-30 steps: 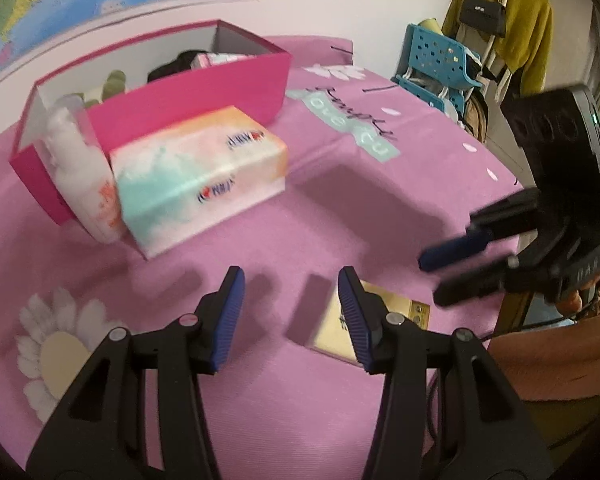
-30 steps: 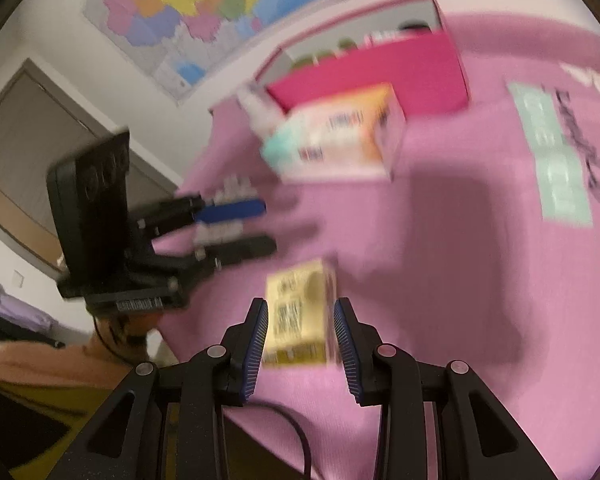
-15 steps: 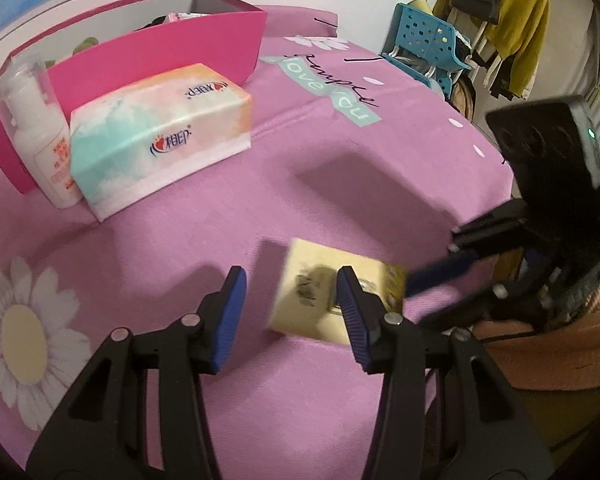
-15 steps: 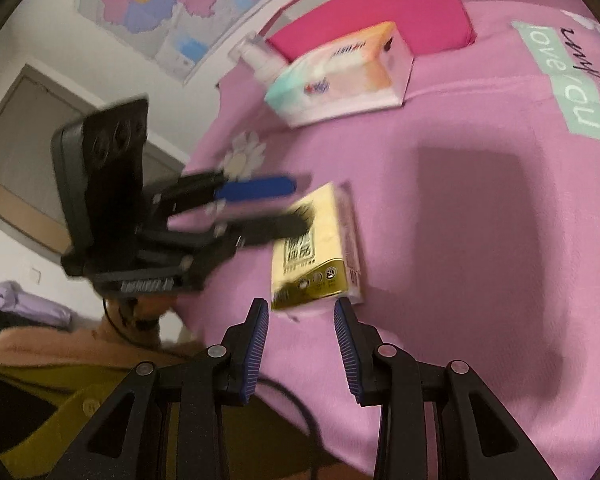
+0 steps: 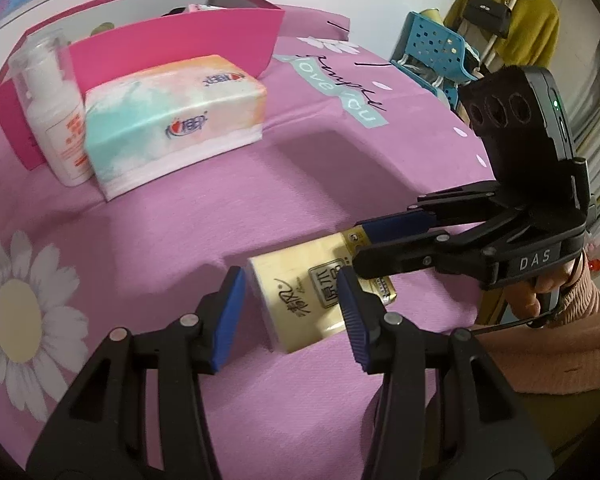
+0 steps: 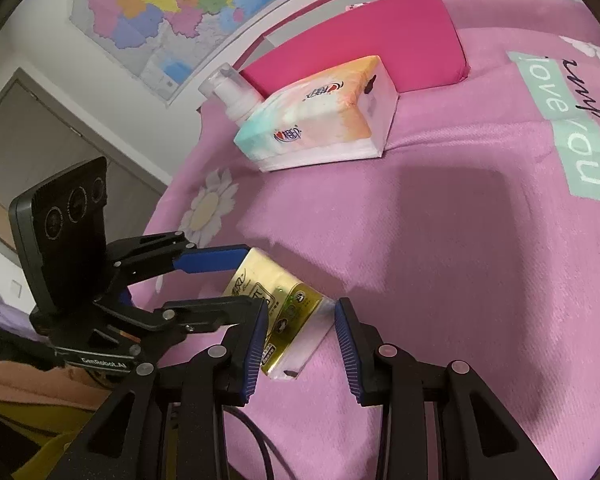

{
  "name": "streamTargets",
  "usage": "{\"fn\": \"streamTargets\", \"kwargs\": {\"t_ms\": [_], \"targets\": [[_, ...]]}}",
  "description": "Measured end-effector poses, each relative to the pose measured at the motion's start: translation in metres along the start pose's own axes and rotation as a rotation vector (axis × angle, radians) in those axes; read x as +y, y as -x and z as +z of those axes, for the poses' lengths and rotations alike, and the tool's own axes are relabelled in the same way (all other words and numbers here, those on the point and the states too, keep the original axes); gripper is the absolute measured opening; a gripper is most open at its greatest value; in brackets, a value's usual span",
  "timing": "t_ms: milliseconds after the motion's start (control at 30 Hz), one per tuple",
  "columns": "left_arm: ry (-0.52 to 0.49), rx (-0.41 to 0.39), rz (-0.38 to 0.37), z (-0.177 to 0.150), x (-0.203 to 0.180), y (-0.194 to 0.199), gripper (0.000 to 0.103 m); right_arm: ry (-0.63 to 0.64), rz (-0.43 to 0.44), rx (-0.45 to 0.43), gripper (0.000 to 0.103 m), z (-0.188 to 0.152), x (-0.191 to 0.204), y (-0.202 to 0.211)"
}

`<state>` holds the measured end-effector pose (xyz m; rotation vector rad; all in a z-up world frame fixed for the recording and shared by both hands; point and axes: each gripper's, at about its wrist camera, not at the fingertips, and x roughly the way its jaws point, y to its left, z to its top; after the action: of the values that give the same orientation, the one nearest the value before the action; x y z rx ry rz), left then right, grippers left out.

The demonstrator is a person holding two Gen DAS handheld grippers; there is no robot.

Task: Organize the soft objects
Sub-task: 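Lift the gold tissue pack and carry it toward the pink box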

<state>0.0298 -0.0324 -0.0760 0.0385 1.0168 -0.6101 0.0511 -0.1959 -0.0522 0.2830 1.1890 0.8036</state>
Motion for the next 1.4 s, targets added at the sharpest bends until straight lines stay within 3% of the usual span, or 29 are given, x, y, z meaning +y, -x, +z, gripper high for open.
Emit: {"fn": "streamTargets", "kwargs": {"t_ms": [700,1033,1400], "targets": [[0.064,0.019,-0.071,-0.013,0.007,0.004,0.045,0.035,-0.018,-0.027,0.032,-0.007,0.011,-0.002],[0.113,-0.002,-0.035,-0.004,0.020,0.004,0.045,0.094,-0.054,-0.063,0.032,0.018,0.020,-0.008],[0.152,-0.001,0.001,0.000,0.032,-0.003,0.042,0.108,-0.068,-0.045,0.035,0.036,0.010,-0.030]]}}
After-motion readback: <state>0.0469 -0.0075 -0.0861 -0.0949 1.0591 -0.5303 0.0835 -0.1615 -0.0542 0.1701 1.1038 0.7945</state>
